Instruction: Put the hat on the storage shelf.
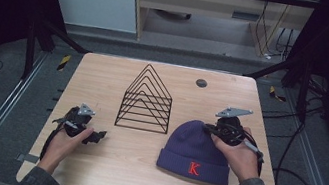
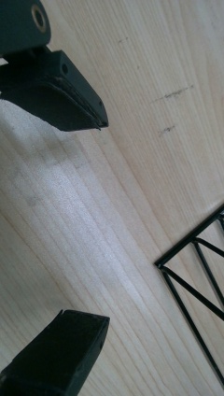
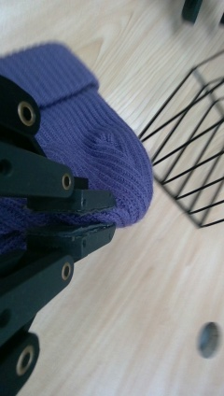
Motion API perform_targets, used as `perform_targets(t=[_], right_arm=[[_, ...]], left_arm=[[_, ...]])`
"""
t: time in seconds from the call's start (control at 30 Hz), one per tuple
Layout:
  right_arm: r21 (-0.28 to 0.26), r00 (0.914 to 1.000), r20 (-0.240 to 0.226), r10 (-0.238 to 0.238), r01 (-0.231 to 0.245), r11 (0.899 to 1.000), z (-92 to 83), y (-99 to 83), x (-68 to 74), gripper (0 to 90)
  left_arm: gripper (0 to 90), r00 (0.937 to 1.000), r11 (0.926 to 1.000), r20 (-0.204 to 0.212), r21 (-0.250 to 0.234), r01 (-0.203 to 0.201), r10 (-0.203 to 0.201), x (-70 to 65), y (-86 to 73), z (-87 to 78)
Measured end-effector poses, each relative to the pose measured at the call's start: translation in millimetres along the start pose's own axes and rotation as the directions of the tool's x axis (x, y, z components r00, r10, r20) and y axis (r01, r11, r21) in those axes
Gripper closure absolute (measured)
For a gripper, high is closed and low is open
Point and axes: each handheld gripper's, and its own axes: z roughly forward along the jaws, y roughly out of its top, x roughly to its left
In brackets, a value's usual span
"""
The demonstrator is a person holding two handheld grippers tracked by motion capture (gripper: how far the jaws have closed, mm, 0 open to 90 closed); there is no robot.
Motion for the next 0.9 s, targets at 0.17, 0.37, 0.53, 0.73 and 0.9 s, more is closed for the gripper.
perform_targets(t=[0.17,0.37,0.53,0.73,0.9], right_arm=[[-0.049,0.9994,-0.012,-0.033,0.033,0.998,-16.6,11.4,10.1,84.2],[-0.119,0.9963,-0.005,-0.086,0.084,0.989,-36.5,31.3,21.3,84.6],[-0.174,0.9949,0.008,-0.100,0.100,0.980,-51.8,51.6,17.9,84.7],[-0.196,0.9954,0.025,-0.092,0.095,0.976,-66.0,74.5,6.4,84.6],[-0.234,0.9956,0.040,-0.084,0.091,0.968,-79.6,93.3,0.3,84.5]], left_arm=[[5.7,0.9995,0.9969,-0.002,-0.072,0.033,-0.033,1.1,4.1,-9.4],[6.3,0.9994,0.9870,-0.008,-0.157,0.033,-0.035,-1.8,10.9,-25.7],[6.6,0.9995,0.9756,-0.004,-0.217,0.031,-0.033,-5.2,20.2,-39.4],[6.5,0.9994,0.9547,0.019,-0.296,0.033,-0.029,-6.3,39.0,-64.5],[5.9,0.9992,0.9498,0.035,-0.313,-0.007,0.019,-11.1,57.9,-80.7]])
